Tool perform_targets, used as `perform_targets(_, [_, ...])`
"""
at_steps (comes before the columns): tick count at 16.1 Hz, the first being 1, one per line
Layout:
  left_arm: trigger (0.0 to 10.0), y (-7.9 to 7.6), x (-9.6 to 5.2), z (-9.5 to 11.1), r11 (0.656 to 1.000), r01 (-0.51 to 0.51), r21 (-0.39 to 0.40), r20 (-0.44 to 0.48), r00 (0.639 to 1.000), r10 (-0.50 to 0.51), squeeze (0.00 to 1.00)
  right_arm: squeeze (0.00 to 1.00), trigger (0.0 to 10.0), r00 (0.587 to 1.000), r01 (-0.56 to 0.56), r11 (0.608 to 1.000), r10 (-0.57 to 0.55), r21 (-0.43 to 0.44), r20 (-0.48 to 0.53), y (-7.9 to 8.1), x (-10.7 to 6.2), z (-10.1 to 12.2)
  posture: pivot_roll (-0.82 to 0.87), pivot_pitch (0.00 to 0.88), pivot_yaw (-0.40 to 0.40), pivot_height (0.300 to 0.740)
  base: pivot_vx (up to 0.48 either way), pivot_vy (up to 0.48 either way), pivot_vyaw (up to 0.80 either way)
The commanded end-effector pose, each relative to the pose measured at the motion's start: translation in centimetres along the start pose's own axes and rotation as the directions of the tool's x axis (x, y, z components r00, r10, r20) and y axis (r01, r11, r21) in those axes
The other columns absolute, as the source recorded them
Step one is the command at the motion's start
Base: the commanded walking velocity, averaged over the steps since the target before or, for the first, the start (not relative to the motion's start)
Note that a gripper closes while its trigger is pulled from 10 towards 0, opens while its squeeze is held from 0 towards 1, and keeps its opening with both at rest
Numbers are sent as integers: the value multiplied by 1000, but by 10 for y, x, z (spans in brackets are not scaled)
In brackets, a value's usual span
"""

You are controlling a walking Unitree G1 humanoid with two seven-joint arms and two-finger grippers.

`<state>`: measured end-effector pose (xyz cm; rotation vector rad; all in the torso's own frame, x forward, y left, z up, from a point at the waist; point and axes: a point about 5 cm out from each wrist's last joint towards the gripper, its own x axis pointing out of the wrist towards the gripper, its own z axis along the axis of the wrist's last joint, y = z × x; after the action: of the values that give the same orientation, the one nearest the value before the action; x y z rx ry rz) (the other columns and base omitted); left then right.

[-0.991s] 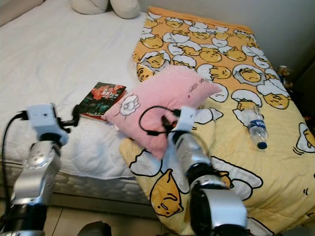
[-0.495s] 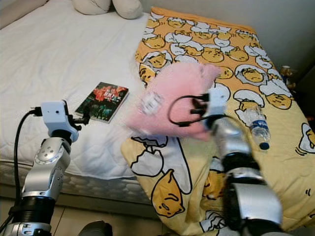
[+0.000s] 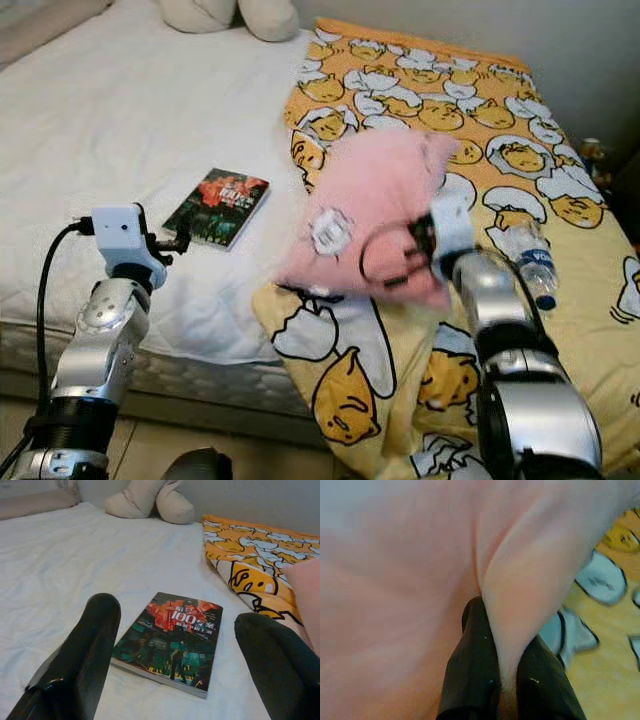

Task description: Clean up the room

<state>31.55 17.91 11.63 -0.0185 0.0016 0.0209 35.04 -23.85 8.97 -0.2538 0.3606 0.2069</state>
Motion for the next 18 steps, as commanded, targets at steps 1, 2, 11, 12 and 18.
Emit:
perform_targets(1, [10000, -4, 1, 0, 1000, 22, 1, 1, 1000, -22, 0, 0, 588, 998, 66, 996, -67, -60, -9, -16, -6, -1, 61, 0, -53, 740, 0, 0, 0])
perform_targets(2, [10000, -4, 1, 0, 1000, 23, 1, 0, 1000, -23, 0, 1000, 10000, 997, 75, 995, -75, -70, -10, -17, -6, -1, 61, 0, -53, 740, 0, 0, 0])
perform_targets(11, [10000, -11, 1, 1, 998, 65, -17, -2, 998, -65, 0, 1000, 10000, 865, 333, 905, -404, 264, 297, -46, -26, 30, 45, 0, -58, 740, 0, 0, 0])
perform_targets(12, [10000, -9, -2, 0, 998, 65, -18, -3, 998, -65, 0, 1000, 10000, 864, 303, 884, -413, 356, 289, -31, -28, 15, 41, 0, -58, 740, 0, 0, 0])
perform_targets(18, [10000, -17, -9, 0, 997, 68, -31, 26, 997, -67, 0, 980, 10000, 888, 143, 949, -247, 280, 387, 48, -39, 0, 23, 0, -46, 740, 43, -67, 0])
